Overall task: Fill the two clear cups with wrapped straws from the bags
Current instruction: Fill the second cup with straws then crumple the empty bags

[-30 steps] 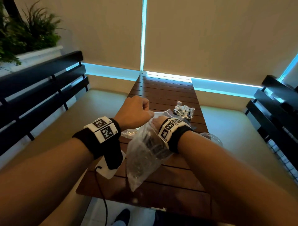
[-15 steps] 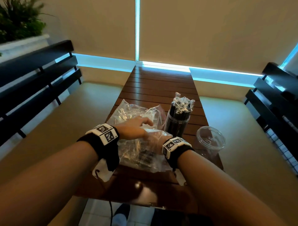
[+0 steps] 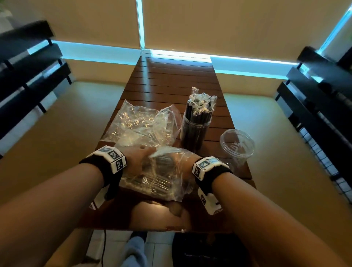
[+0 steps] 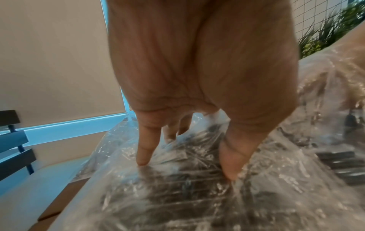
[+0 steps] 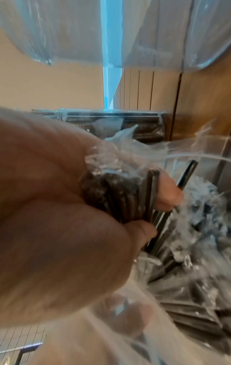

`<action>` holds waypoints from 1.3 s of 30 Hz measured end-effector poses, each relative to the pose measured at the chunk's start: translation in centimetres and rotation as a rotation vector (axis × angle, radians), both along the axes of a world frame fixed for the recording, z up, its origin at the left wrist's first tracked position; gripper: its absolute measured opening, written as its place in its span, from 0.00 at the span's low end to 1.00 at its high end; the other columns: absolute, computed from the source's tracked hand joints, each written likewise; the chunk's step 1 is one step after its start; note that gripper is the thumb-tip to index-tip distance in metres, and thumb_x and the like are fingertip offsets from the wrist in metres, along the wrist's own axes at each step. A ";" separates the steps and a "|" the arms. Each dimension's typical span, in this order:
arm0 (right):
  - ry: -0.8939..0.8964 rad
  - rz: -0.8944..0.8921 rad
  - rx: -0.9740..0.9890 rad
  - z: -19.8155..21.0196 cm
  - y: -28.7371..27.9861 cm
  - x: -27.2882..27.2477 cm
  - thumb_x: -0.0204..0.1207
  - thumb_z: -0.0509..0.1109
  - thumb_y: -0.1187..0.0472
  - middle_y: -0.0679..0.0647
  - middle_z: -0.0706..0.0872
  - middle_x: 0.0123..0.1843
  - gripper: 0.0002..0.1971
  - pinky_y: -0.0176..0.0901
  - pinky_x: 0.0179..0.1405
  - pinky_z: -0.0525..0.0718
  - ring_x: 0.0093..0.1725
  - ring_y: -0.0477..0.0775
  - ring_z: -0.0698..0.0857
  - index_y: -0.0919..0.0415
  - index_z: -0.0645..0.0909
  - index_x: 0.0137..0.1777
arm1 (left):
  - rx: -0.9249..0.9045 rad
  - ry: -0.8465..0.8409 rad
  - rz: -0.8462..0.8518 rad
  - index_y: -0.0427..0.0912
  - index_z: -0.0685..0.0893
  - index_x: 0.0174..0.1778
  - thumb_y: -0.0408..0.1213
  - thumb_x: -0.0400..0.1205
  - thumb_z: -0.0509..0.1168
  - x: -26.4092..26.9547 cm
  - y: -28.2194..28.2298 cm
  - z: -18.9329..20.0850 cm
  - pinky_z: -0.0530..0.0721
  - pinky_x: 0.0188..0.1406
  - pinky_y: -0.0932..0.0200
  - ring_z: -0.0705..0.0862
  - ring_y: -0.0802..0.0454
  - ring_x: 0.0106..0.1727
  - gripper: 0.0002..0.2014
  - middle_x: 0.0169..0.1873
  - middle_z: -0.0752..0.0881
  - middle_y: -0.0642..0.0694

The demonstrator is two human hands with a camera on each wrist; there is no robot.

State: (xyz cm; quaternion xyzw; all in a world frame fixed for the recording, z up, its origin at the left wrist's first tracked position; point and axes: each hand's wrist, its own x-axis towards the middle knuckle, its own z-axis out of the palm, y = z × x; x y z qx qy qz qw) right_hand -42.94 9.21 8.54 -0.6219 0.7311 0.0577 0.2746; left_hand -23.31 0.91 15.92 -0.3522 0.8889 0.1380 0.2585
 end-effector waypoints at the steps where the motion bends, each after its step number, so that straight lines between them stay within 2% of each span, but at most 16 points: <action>1: 0.087 0.045 0.097 -0.1 -0.3 -0.6 0.74 0.75 0.48 0.51 0.81 0.69 0.27 0.59 0.60 0.85 0.58 0.54 0.83 0.46 0.74 0.73 | -0.008 -0.004 0.013 0.62 0.50 0.84 0.41 0.76 0.68 0.2 -0.2 -0.2 0.78 0.71 0.41 0.73 0.41 0.76 0.44 0.81 0.65 0.48; 3: 0.204 0.017 0.135 3.7 1.0 0.9 0.80 0.69 0.50 0.55 0.81 0.67 0.21 0.53 0.61 0.84 0.56 0.55 0.81 0.53 0.74 0.70 | -0.008 -0.029 0.038 0.61 0.48 0.85 0.41 0.75 0.67 0.5 -0.5 -0.4 0.76 0.73 0.39 0.71 0.40 0.77 0.46 0.83 0.62 0.48; 5: 0.218 0.043 0.032 6.1 1.7 1.7 0.79 0.67 0.53 0.52 0.82 0.63 0.20 0.50 0.56 0.85 0.56 0.58 0.84 0.53 0.74 0.70 | -0.008 -0.038 0.055 0.58 0.49 0.85 0.43 0.75 0.68 0.3 -0.6 -0.5 0.77 0.72 0.39 0.72 0.39 0.76 0.45 0.82 0.63 0.45; 7: 0.228 0.037 -0.081 6.1 1.8 1.3 0.77 0.69 0.50 0.50 0.85 0.62 0.21 0.48 0.48 0.85 0.54 0.59 0.87 0.49 0.76 0.70 | -0.010 0.008 0.055 0.58 0.49 0.84 0.45 0.73 0.71 -0.6 -0.2 -0.4 0.80 0.69 0.38 0.74 0.37 0.73 0.47 0.81 0.62 0.42; 10: 0.225 0.023 -0.097 6.6 1.8 0.6 0.77 0.70 0.48 0.51 0.86 0.59 0.20 0.47 0.44 0.82 0.52 0.59 0.87 0.51 0.77 0.68 | 0.066 0.151 0.000 0.63 0.41 0.84 0.56 0.63 0.81 -3.0 1.0 -0.2 0.72 0.75 0.34 0.62 0.36 0.81 0.63 0.85 0.49 0.47; 13: 0.246 0.093 -0.068 8.5 2.6 0.4 0.82 0.63 0.51 0.57 0.85 0.57 0.17 0.49 0.45 0.81 0.52 0.63 0.86 0.57 0.76 0.68 | 0.019 0.114 -0.030 0.56 0.45 0.85 0.66 0.59 0.80 -4.9 1.9 -0.8 0.73 0.75 0.41 0.68 0.39 0.78 0.66 0.82 0.59 0.44; 15: 0.314 0.155 -0.057 9.6 3.4 -0.1 0.84 0.62 0.49 0.60 0.86 0.57 0.17 0.51 0.46 0.83 0.52 0.65 0.86 0.58 0.78 0.66 | -0.014 0.082 0.018 0.57 0.45 0.85 0.67 0.57 0.79 -4.8 1.9 -1.8 0.75 0.72 0.42 0.72 0.40 0.75 0.67 0.79 0.66 0.44; 19: 0.423 0.171 -0.013 12.6 5.2 -1.9 0.81 0.67 0.47 0.57 0.87 0.54 0.16 0.48 0.45 0.82 0.53 0.62 0.87 0.57 0.83 0.60 | -0.034 0.049 0.133 0.58 0.41 0.85 0.72 0.52 0.76 -3.4 1.3 -3.2 0.70 0.77 0.38 0.66 0.37 0.81 0.71 0.84 0.59 0.42; 22: 0.456 0.149 -0.004 15.6 6.5 -3.3 0.79 0.68 0.47 0.54 0.82 0.44 0.10 0.46 0.44 0.81 0.48 0.59 0.85 0.52 0.79 0.47 | -0.018 0.057 0.205 0.53 0.39 0.86 0.66 0.61 0.79 -3.0 1.5 -2.9 0.65 0.81 0.41 0.61 0.37 0.84 0.68 0.85 0.56 0.39; 24: 0.476 0.111 -0.046 17.8 7.5 -3.7 0.80 0.67 0.48 0.51 0.77 0.37 0.11 0.44 0.40 0.78 0.41 0.56 0.80 0.53 0.73 0.41 | -0.029 0.070 0.234 0.52 0.39 0.87 0.64 0.64 0.78 -3.0 1.6 -2.6 0.65 0.80 0.43 0.63 0.37 0.83 0.66 0.85 0.59 0.39; 26: 0.493 0.067 -0.090 19.6 8.4 -4.2 0.80 0.67 0.49 0.49 0.75 0.33 0.11 0.43 0.39 0.77 0.39 0.55 0.78 0.53 0.72 0.40 | -0.054 0.075 0.250 0.50 0.41 0.87 0.65 0.65 0.77 -3.0 1.5 -2.6 0.67 0.79 0.45 0.66 0.37 0.81 0.65 0.83 0.63 0.38; 30: 0.501 0.005 -0.203 22.2 9.2 -4.7 0.81 0.67 0.51 0.51 0.75 0.37 0.08 0.43 0.39 0.75 0.40 0.56 0.79 0.53 0.73 0.45 | -0.085 0.110 0.267 0.40 0.49 0.84 0.64 0.67 0.77 -2.6 2.3 -2.6 0.73 0.75 0.47 0.72 0.37 0.77 0.60 0.79 0.70 0.35; 33: 0.435 -0.028 -0.234 21.9 9.1 -4.2 0.81 0.67 0.49 0.51 0.76 0.36 0.10 0.44 0.39 0.77 0.40 0.56 0.81 0.52 0.74 0.44 | -0.058 0.143 0.271 0.37 0.45 0.85 0.67 0.67 0.74 -2.9 2.5 -1.9 0.72 0.75 0.49 0.70 0.37 0.78 0.63 0.81 0.66 0.35; 35: 0.369 -0.035 -0.216 20.2 8.7 -3.6 0.80 0.67 0.48 0.51 0.78 0.37 0.10 0.46 0.41 0.81 0.41 0.56 0.82 0.51 0.74 0.43 | -0.052 0.254 0.267 0.39 0.55 0.84 0.64 0.68 0.70 -3.3 2.5 -0.7 0.77 0.69 0.47 0.74 0.38 0.73 0.54 0.78 0.70 0.36; 37: 0.288 -0.055 -0.240 18.2 8.5 -3.1 0.80 0.67 0.46 0.51 0.81 0.42 0.09 0.49 0.46 0.84 0.43 0.55 0.83 0.49 0.74 0.45 | -0.003 0.408 0.294 0.36 0.63 0.79 0.55 0.75 0.69 -4.0 2.2 0.3 0.80 0.65 0.46 0.78 0.38 0.68 0.41 0.73 0.76 0.36; 39: 0.240 -0.075 -0.274 17.0 8.3 -2.7 0.81 0.65 0.45 0.51 0.81 0.46 0.10 0.48 0.45 0.83 0.44 0.55 0.82 0.51 0.76 0.50 | 0.066 0.507 0.380 0.34 0.69 0.75 0.55 0.77 0.70 -4.5 2.0 1.0 0.80 0.66 0.45 0.80 0.38 0.67 0.38 0.69 0.80 0.37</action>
